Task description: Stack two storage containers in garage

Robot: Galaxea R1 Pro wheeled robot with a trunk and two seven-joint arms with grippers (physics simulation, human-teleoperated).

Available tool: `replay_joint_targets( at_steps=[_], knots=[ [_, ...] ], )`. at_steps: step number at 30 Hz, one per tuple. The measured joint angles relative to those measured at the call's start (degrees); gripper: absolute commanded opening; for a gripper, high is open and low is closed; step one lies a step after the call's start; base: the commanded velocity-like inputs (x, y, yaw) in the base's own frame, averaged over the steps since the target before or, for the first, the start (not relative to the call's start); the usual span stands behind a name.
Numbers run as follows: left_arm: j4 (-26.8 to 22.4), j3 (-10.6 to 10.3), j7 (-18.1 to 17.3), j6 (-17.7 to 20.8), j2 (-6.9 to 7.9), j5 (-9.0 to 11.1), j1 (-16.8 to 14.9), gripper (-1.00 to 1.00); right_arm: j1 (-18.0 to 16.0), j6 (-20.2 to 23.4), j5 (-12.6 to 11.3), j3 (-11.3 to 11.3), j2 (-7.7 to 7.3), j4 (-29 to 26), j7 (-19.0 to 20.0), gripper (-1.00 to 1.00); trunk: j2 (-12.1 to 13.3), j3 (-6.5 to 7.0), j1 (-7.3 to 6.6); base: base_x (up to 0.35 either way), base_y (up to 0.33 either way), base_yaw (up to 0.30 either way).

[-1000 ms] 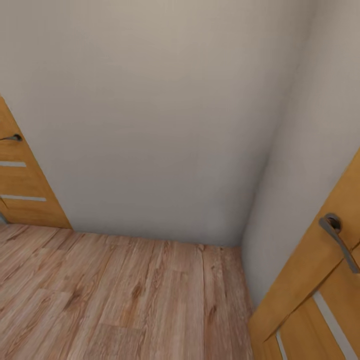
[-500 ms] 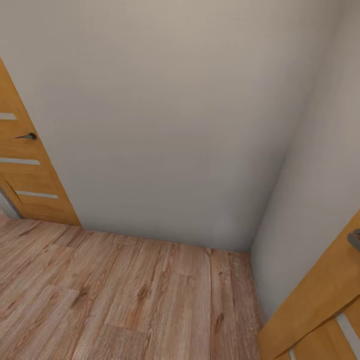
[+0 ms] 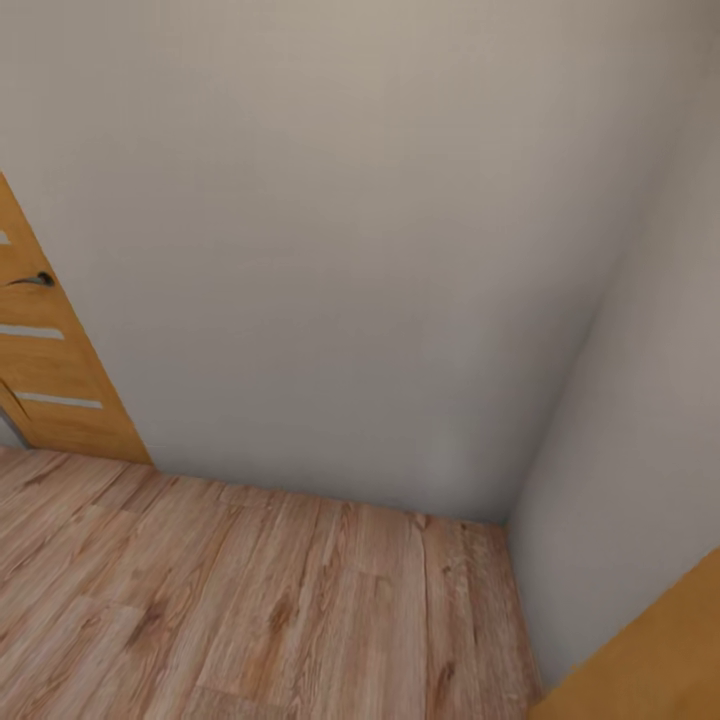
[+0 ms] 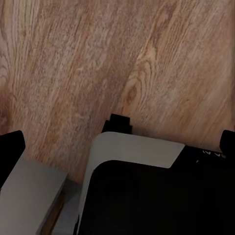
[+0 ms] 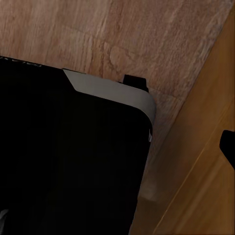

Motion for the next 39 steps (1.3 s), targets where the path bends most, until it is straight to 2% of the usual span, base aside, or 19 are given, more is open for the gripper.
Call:
replay_joint_targets(
  at_steps=[21,26,39],
  knots=[
    [0.0,0.0,0.1,0.0,0.01,0.1,0.0,1.00,0.0,0.0,-0.2,0.0,0.03,0.0,0.0,1.00,0.0,0.00,0.03,0.024,0.000,0.221],
    [0.0,0.0,0.0,0.0,0.04,0.1,0.0,1.00,0.0,0.0,0.0,0.0,-0.03,0.0,0.0,1.00,0.0,0.00,0.01,0.105,0.042,0.046],
    [0.0,0.0,0.0,0.0,0.04,0.0,0.0,1.00,0.0,0.0,0.0,0.0,-0.04,0.0,0.0,1.00,0.0,0.00,0.00,0.282,0.140,0.002]
  ],
)
